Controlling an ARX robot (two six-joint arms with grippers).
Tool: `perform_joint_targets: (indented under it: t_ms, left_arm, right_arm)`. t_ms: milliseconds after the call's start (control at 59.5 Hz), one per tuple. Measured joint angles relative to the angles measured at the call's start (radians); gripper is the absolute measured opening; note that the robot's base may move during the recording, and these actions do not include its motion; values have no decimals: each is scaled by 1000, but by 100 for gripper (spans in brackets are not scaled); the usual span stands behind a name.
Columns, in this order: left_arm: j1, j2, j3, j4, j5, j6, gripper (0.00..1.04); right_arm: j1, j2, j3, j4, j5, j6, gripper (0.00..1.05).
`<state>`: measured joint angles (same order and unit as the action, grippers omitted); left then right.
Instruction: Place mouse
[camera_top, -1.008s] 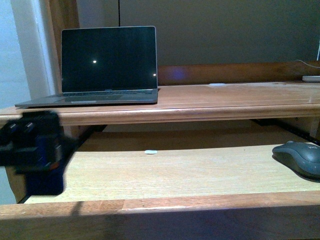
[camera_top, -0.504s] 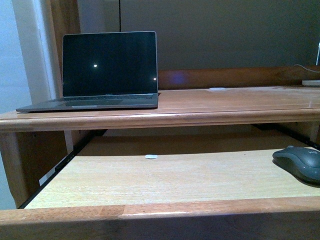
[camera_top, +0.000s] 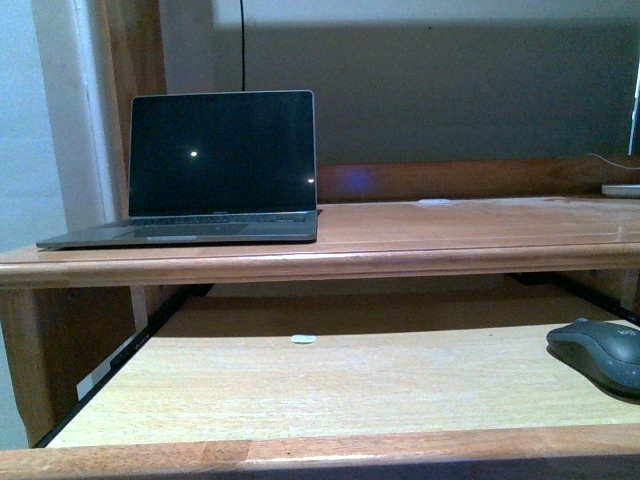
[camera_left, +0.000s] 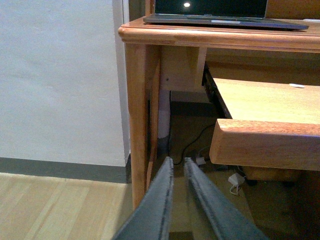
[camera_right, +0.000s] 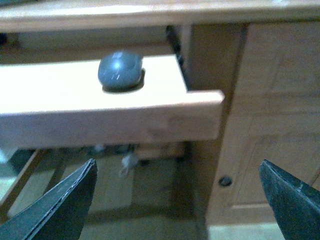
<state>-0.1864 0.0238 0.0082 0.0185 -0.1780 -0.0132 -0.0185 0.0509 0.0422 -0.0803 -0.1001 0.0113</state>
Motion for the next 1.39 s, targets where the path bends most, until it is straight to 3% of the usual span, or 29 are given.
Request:
perform_joint_targets:
  t_ms: [50,101,151,336,487,722,857,874,890,907,1193,1243,1394]
  left_arm:
    - [18,-3,0,-2,23,0,3]
    - [123,-15,0,-16,151,3,3]
    - [171,-18,0,-17,161,3,3]
    - [179,-18,0,-18,175,4,3]
    - [180,-18,0,-18,175,4,3]
    - [180,-18,0,-18,175,3,4]
    - [180,-18,0,-18,175,4,26]
    - [180,-18,0,-18,175,4,32]
    - [180,-18,0,-18,175,4,44]
    - [180,-18,0,-18,175,4,48]
    - [180,-18,0,-18,175,4,93]
    - [180,-18,0,-18,175,5,99]
    - [180,-18,0,-18,175,5,97]
  right_arm:
    - [2,59,16,2,-33,2,97]
    - [20,187,37,91,-19,0,97]
    - [30,299,75,198,8,0,97]
    - [103,546,209,394,108,-5,97]
    - [237,720,323,491,202,-33,97]
    - [414,935,485,442,275,-127,97]
    - [466,1009,539,416,312,-201,97]
    - [470,1028,553,406,318,-212,97]
    - [476,1073,588,377,330,-227,97]
    - [478,1086,598,368,335,-232,97]
    - [474,1264,745,249,365,-233,97]
    - [471,1288,767,228,369,-231,97]
    - [448,1362,840,165,375,-203,97]
